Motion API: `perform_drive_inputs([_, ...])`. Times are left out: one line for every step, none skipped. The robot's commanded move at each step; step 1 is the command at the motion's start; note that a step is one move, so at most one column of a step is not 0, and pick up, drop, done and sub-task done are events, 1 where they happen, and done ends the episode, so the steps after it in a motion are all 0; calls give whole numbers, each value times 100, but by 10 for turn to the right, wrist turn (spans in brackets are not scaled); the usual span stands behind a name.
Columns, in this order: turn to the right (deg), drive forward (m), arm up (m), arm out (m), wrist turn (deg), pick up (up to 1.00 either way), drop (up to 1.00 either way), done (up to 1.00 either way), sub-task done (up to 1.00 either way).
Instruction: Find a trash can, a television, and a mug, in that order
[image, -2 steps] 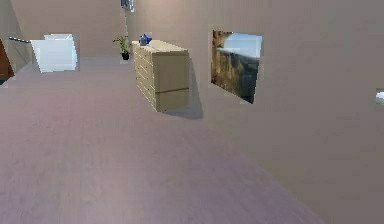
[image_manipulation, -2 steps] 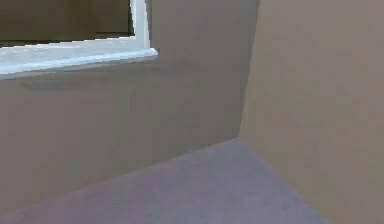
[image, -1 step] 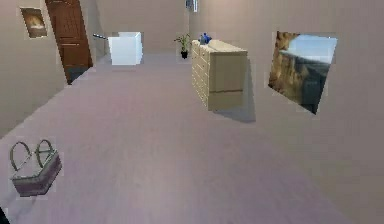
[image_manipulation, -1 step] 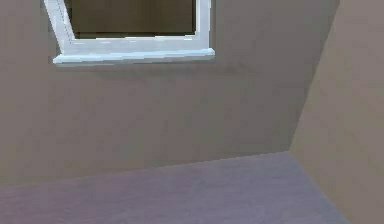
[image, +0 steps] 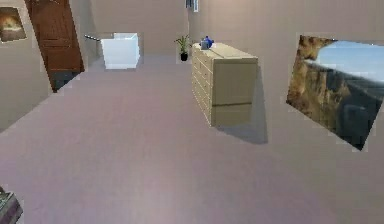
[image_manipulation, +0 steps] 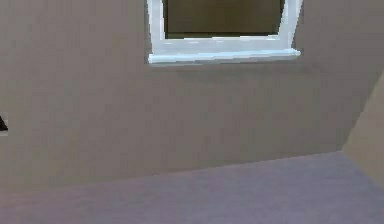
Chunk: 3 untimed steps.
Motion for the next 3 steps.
perform_drive_inputs([-270,0,0,0,0,0,0,0,0])
perform_drive_inputs([0,100,0,0,0,0,0,0,0])
perform_drive_inputs([0,100,0,0,0,0,0,0,0])
